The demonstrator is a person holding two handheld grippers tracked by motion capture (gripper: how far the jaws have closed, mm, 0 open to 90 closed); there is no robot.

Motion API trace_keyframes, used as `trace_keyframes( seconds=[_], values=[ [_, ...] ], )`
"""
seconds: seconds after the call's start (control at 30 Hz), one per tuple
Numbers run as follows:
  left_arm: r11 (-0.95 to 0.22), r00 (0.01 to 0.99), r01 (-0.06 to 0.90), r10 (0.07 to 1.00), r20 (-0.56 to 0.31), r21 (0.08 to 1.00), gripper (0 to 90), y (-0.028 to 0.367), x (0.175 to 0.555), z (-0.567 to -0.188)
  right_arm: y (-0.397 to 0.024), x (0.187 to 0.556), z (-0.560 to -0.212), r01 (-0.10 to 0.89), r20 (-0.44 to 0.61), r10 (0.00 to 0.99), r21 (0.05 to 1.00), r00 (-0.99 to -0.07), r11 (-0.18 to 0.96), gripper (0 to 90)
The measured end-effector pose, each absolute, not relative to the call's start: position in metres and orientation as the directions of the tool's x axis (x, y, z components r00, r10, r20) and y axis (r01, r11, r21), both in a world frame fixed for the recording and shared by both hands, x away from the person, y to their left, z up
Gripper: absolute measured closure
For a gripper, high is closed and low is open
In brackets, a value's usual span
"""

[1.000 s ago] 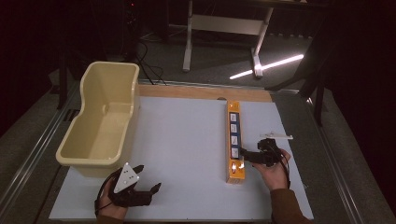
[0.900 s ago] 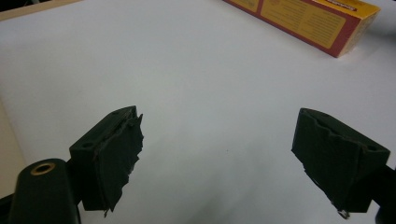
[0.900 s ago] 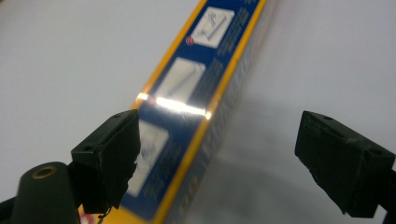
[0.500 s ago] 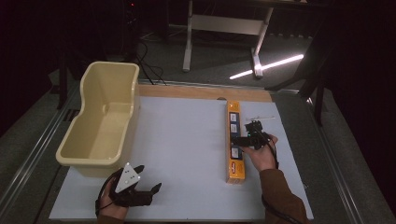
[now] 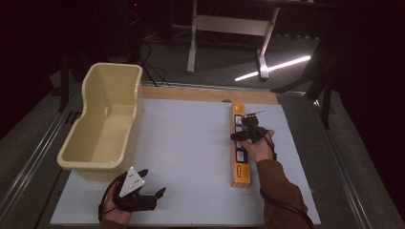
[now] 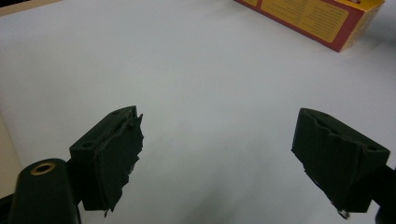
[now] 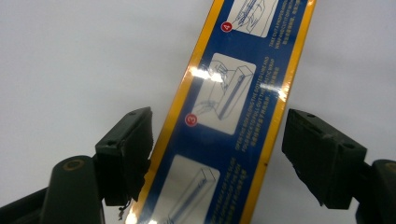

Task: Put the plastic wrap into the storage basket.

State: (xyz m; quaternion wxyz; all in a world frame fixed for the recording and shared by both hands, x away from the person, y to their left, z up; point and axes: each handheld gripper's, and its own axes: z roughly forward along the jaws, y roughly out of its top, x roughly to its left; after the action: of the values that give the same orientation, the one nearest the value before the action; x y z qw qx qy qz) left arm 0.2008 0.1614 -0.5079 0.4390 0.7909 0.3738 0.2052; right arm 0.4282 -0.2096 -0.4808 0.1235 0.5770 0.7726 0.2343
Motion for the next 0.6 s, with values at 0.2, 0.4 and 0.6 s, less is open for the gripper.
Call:
trace_keyframes(
  seconds=[0.2,0.4,0.6],
  values=[
    [-0.336,0.637,0.413,0.771,-0.005,0.847,15.5,0.161,0.201,-0.508,-0.205,0.434,-0.483,0.862,0.074,0.959,0.462,-0.274,0.211,27.3],
    [-0.335,0.639,0.414,0.769,-0.008,0.847,15.5,0.160,0.201,-0.509,-0.197,0.445,-0.487,0.906,0.050,0.972,0.375,-0.230,0.195,27.5],
    [-0.342,0.642,0.416,0.767,-0.006,0.843,15.5,0.159,0.201,-0.509,-0.192,0.454,-0.493,0.946,0.043,0.981,0.276,-0.190,0.171,28.9]
  ],
)
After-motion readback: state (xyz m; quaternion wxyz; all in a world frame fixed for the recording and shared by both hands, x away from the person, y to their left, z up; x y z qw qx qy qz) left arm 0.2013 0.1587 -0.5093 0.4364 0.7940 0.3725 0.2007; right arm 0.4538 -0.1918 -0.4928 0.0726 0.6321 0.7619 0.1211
